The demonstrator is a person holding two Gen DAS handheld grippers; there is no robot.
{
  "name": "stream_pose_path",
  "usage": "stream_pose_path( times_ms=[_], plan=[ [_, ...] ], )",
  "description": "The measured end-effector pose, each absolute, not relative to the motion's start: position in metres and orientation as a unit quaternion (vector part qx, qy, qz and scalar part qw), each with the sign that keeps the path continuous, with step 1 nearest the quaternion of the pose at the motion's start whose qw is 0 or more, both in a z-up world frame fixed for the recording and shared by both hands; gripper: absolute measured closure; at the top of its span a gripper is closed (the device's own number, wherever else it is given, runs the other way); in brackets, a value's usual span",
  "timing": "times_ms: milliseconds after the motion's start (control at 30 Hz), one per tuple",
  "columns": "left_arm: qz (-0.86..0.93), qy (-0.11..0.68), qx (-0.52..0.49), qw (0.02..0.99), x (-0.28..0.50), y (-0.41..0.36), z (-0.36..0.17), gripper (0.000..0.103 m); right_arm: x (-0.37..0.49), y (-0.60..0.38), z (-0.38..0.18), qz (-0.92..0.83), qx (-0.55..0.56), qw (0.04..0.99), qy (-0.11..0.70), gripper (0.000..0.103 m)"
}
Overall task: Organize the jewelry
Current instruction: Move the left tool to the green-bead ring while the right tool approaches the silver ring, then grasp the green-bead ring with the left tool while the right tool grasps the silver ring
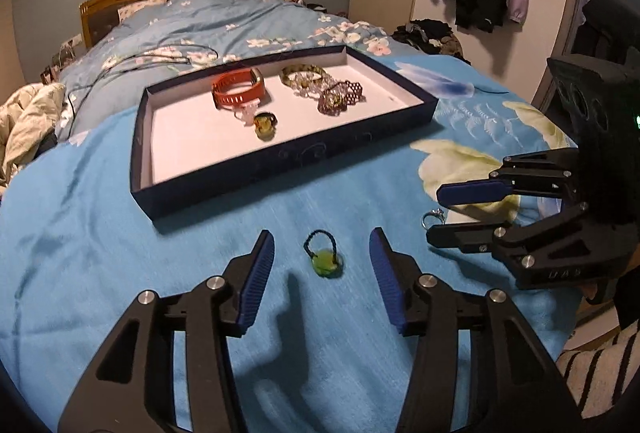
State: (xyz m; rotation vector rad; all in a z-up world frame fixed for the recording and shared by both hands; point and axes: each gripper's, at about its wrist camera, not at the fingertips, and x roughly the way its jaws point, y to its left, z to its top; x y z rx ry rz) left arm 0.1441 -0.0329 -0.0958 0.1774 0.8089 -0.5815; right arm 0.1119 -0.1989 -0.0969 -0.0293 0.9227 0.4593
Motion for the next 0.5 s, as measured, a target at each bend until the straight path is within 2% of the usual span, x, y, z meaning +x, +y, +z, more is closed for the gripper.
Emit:
stream_pose_path(
  times_ms=[167, 433, 500],
  plan=[
    [-0.276, 0.403, 0.082, 0.869, 0.149, -0.039, -0.102, 0.057, 0.108, -0.194, -0.098, 0.208, -0.022, 0.876, 0.435, 0.065],
    [-0.268, 0.427, 0.078, 0.860, 0.159, -0.045, -0.111, 0.066, 0.103, -0.189, -0.100, 0.189, -0.051, 0.884, 0.424, 0.073],
    [-0.267, 0.428, 0.079, 0.860, 0.159, -0.045, -0.111, 0.068, 0.102, -0.188, -0.100, 0.190, -0.056, 0.885, 0.422, 0.080]
  ],
)
